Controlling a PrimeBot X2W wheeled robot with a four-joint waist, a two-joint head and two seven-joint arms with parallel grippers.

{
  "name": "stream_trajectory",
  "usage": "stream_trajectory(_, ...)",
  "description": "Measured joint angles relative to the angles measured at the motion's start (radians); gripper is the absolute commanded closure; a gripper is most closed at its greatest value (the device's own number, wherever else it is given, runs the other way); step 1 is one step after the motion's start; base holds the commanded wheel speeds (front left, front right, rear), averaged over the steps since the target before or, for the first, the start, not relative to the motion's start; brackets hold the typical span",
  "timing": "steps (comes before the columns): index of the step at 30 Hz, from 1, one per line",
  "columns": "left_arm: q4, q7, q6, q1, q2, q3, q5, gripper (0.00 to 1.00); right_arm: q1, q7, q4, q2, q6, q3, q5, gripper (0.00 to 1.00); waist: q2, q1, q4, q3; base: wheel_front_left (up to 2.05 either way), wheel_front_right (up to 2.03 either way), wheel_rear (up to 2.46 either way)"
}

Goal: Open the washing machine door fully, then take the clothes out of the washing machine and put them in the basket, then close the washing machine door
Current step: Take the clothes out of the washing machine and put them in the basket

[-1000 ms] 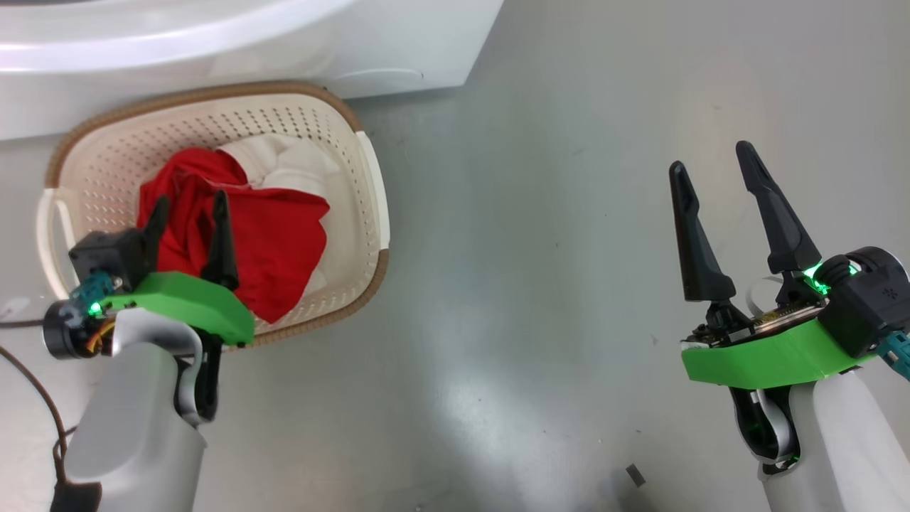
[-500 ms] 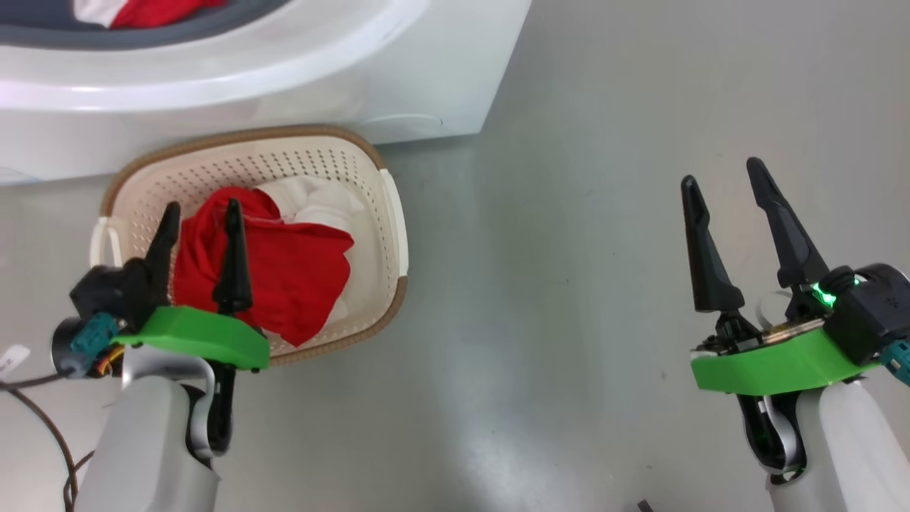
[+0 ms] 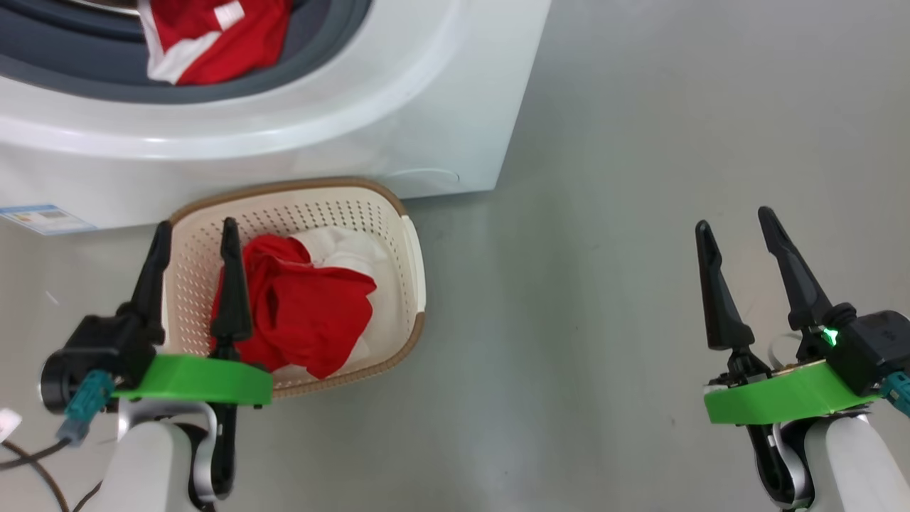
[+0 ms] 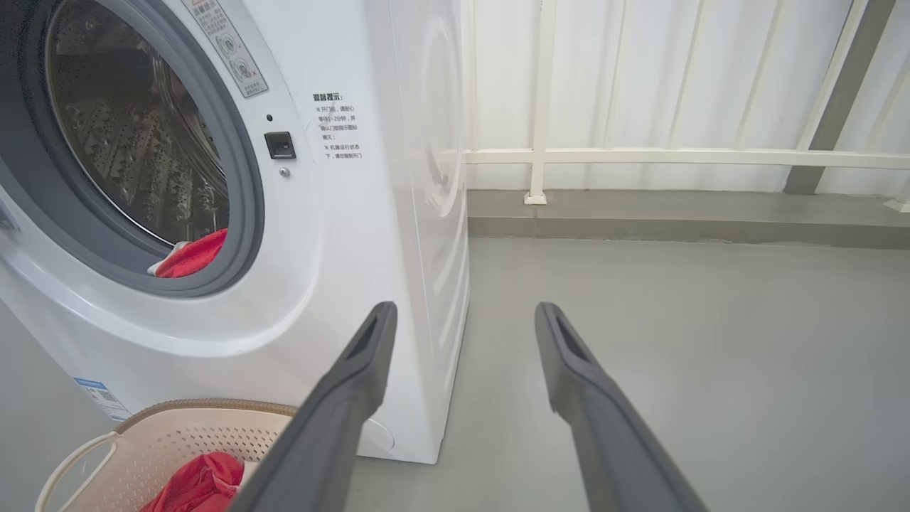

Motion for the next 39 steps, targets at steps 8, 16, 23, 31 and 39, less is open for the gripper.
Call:
stream_trajectory(8,-0.075,0.000,-0.002,0.074,-0.016,0.023,0.003,0.00,0.024,0.000,-0.010,0.001,0.000,-0.015,-0.008,0.00,0.0000,0.0000,0.013,-0.059,0.00,0.00,0.00)
stream_trajectory(16,-0.152,0.000,-0.027,0.150,-0.027,0.049,0.024,0.00,0.091,0.000,-0.027,0.002,0.000,-0.043,-0.029,0.00,0.0000,0.0000,0.024,-0.122,0.00,0.00,0.00)
stream_trajectory(23,-0.154,0.000,-0.047,0.232,-0.025,0.048,0.075,0.00,0.147,0.000,-0.037,0.004,0.000,-0.065,-0.036,0.00,0.0000,0.0000,0.027,-0.183,0.00,0.00,0.00)
stream_trajectory(31,-0.151,0.000,-0.064,0.293,-0.025,0.035,0.097,0.00,0.214,0.000,-0.049,0.010,0.000,-0.068,-0.042,0.00,0.0000,0.0000,0.027,-0.253,0.00,0.00,0.00)
stream_trajectory(39,-0.161,0.000,-0.064,0.356,-0.025,0.035,0.097,0.00,0.257,0.000,-0.061,0.012,0.000,-0.077,-0.044,0.00,0.0000,0.0000,0.022,-0.300,0.00,0.00,0.00)
